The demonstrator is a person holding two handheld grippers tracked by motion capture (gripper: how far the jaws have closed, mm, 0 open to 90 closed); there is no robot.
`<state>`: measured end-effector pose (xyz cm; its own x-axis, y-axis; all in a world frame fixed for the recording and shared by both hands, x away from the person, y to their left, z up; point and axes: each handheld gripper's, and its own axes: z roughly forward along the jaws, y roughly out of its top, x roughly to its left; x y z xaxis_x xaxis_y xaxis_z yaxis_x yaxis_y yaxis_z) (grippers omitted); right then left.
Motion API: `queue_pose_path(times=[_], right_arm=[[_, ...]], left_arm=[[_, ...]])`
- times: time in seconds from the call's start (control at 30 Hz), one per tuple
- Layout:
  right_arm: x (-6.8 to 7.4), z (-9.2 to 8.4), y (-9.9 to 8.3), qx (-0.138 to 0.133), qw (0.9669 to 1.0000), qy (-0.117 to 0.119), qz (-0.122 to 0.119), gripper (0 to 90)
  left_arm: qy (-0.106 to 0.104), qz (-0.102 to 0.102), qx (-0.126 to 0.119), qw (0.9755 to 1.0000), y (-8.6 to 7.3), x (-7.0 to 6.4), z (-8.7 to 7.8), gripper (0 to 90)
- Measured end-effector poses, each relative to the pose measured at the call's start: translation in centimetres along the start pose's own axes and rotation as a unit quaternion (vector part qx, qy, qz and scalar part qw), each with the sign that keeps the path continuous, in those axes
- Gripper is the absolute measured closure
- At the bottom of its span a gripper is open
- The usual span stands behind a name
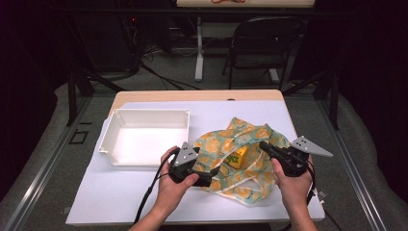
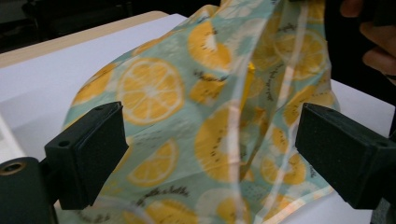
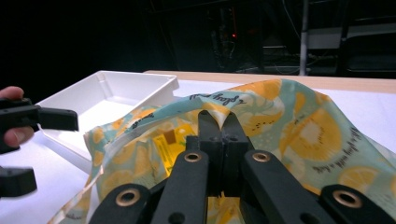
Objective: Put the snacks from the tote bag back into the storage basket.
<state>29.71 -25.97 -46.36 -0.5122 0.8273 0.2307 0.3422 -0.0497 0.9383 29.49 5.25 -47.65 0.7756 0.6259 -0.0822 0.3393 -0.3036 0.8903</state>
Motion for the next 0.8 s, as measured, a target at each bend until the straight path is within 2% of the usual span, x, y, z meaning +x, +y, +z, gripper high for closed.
queue_pose_path(times=[0.07, 0.23, 0.33, 0.43, 0.57, 0.7, 0.77, 0.8], right_arm=[[0.2, 0.2, 0.2, 0.0, 1.0, 0.005, -0.003, 90.0], [0.6, 0.5, 0.5, -0.005, 0.9999, 0.014, -0.005, 90.0], [0.7, 0.4, 0.7, -0.009, 0.9997, 0.021, -0.002, 90.0], [0.8, 0.2, 0.9, -0.014, 0.9996, 0.024, -0.001, 90.0], [0.9, 0.0, 1.2, -0.022, 0.9993, 0.031, 0.003, 90.0], [1.1, 0.0, 1.3, -0.022, 0.9991, 0.036, 0.002, 90.0], [1.2, 0.0, 1.3, -0.022, 0.9989, 0.04, 0.002, 89.9], [1.2, 0.0, 1.3, -0.022, 0.9989, 0.04, 0.002, 89.9]], left_arm=[[-0.009, 0.006, -0.003, 0.9999, 0.3, -0.6, 0.3, 10.4], [-0.021, 0.028, 0.013, 0.9993, 0.7, -2.3, 1.7, 15.3], [-0.038, 0.044, 0.029, 0.9979, 0.6, -3.7, 3.0, 15.6], [-0.044, 0.059, 0.047, 0.9962, 0.2, -4.8, 4.5, 15.7], [-0.039, 0.063, 0.079, 0.9941, -0.7, -5.4, 6.4, 15.8], [-0.016, 0.06, 0.082, 0.9947, -0.9, -5.5, 7.3, 20.5], [-0.016, 0.053, 0.076, 0.9955, -0.7, -5.4, 7.6, 34.6], [-0.016, 0.057, 0.078, 0.9952, -0.7, -5.4, 7.7, 34.6]])
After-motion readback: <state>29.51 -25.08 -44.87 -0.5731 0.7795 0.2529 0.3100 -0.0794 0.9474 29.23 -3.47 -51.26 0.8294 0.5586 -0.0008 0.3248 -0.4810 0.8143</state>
